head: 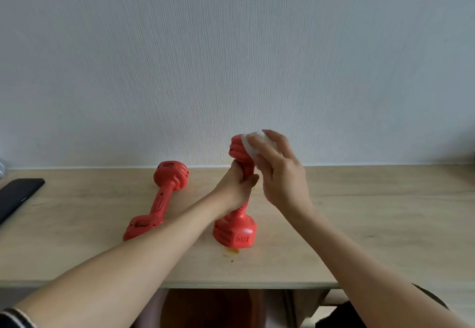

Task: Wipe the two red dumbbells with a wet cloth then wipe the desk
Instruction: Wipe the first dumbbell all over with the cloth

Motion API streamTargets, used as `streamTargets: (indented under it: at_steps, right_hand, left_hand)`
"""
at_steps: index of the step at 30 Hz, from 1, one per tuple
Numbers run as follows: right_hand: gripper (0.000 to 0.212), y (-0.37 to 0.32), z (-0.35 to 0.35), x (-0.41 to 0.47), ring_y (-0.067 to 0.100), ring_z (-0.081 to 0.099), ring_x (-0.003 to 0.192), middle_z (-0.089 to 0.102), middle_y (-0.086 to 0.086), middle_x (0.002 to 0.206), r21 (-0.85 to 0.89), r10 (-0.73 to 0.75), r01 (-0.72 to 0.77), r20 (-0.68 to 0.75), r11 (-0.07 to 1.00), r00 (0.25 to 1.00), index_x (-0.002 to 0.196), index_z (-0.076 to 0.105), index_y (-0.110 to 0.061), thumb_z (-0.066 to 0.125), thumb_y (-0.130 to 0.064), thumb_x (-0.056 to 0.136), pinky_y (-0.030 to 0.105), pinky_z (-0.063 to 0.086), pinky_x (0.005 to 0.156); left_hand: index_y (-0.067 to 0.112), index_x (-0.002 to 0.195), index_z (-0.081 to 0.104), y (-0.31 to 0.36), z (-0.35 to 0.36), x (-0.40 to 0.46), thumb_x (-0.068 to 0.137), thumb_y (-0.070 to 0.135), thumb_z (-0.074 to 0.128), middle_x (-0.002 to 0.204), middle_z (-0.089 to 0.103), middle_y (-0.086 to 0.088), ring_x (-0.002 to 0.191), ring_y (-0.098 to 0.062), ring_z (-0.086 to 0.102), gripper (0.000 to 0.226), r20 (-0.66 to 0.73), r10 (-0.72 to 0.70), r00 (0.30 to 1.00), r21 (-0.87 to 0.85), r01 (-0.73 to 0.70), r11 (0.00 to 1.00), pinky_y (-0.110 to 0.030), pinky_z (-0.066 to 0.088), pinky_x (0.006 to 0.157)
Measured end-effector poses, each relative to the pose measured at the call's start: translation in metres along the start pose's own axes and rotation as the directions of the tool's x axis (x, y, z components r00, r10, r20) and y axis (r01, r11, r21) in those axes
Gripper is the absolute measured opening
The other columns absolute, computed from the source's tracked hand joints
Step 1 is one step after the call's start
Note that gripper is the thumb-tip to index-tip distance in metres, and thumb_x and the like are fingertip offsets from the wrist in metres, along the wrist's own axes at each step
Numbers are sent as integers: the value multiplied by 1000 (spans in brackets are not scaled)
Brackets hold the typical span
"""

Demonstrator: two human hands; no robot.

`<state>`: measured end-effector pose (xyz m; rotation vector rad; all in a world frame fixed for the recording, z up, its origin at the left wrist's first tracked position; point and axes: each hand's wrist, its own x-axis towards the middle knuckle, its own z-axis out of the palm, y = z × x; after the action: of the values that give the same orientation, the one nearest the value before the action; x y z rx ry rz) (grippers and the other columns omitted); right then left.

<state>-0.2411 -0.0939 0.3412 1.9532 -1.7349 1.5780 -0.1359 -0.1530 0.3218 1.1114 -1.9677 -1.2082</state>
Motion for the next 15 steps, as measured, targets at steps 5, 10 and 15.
streamTargets:
  at_steps: [5,10,15]
  right_hand:
    - [30,9,-7,17,5,53,107,55,-8,115,252,281,-284,49,925,958,124,59,-21,51,-23,96,1,33,86]
    - [32,9,-8,23,7,54,109,57,-7,114,223,309,-319,78,921,948,126,58,-21,51,-29,95,1,33,85]
    - [43,7,-11,8,16,48,118,43,2,140,-8,46,-45,168,999,985,137,46,-22,50,-21,94,17,36,94]
  left_hand:
    - [6,116,37,1,2,-3,92,10,50,100,53,-4,97,-16,49,28,14,49,999,26,-49,998,-38,44,88]
    - [8,114,38,0,0,-1,92,11,50,100,52,-6,97,-18,49,25,12,30,999,1,-30,1000,-41,43,92]
    - [15,104,36,1,-2,-2,93,10,48,83,48,3,81,-12,47,17,18,14,1000,-32,-14,999,-32,41,77]
